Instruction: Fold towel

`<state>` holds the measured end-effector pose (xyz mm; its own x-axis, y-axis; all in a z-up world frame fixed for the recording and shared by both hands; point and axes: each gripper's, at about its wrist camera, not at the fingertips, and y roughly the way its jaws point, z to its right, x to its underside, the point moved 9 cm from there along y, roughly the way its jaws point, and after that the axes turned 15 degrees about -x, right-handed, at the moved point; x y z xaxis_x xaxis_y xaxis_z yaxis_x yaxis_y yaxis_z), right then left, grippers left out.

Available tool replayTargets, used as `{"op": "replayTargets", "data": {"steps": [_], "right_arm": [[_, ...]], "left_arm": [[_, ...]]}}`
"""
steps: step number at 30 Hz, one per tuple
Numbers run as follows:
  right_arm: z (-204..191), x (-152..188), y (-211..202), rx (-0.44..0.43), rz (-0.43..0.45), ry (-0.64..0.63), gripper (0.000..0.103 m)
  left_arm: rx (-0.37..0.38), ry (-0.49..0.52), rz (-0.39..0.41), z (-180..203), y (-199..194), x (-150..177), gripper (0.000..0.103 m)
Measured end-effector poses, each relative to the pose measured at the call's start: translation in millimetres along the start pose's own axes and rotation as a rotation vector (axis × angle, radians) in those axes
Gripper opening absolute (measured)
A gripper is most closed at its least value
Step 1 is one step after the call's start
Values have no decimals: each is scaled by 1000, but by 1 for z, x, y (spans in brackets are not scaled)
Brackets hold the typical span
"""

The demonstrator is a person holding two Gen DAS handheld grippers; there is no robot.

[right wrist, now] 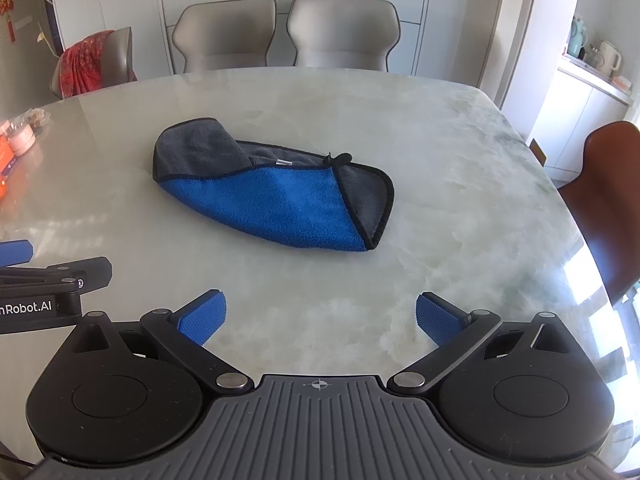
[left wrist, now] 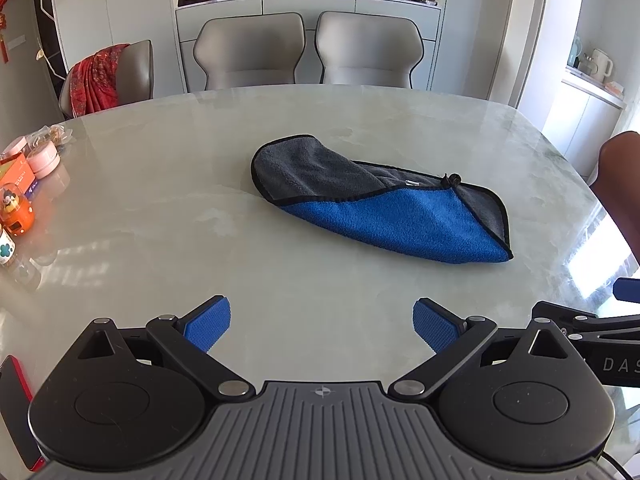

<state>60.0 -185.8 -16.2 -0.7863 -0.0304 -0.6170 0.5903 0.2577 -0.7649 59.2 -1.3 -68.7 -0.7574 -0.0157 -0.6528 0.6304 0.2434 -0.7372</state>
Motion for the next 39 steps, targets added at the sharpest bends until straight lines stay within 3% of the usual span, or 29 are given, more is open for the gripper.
{"op": "replayTargets", "data": {"steps": [39], "right_arm": [[6,3,2,4,-20,6,102]], "left_arm": [[-7,4,2,1,1,1,100]]}}
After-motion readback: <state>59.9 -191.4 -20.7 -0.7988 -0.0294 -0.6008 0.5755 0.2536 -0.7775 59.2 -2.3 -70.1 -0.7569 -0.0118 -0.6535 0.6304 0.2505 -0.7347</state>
